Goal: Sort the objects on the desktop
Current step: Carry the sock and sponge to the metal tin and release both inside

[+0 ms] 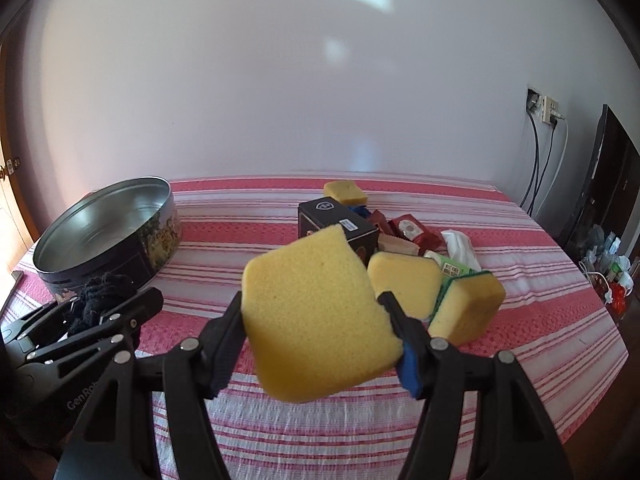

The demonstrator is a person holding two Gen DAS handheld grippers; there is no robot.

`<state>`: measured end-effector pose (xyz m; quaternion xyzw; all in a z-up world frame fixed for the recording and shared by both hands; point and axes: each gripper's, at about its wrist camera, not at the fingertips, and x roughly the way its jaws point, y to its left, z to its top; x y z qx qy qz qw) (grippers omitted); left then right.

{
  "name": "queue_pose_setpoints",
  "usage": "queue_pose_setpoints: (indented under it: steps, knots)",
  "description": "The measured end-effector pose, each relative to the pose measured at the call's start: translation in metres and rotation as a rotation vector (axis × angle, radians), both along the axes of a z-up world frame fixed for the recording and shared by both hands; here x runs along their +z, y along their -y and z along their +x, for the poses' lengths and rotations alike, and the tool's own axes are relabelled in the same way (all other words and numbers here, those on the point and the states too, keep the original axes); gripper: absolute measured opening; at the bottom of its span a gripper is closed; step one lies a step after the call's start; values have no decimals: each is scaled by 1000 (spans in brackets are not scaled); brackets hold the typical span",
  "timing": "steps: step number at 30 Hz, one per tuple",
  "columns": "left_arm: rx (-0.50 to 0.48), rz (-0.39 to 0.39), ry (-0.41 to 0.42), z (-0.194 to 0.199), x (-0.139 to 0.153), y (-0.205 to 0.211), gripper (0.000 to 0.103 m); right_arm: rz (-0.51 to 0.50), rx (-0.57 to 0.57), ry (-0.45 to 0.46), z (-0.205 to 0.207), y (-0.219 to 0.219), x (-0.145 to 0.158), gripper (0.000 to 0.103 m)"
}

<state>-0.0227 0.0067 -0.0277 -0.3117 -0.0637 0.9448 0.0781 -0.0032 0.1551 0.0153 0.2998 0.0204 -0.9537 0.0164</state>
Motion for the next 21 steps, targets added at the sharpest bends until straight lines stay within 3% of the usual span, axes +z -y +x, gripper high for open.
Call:
queue_pose_setpoints:
  steps: [21]
  knots:
    - [-66,-15,-37,21,17,-33,49,-24,-66,-50,33,-38,22,66]
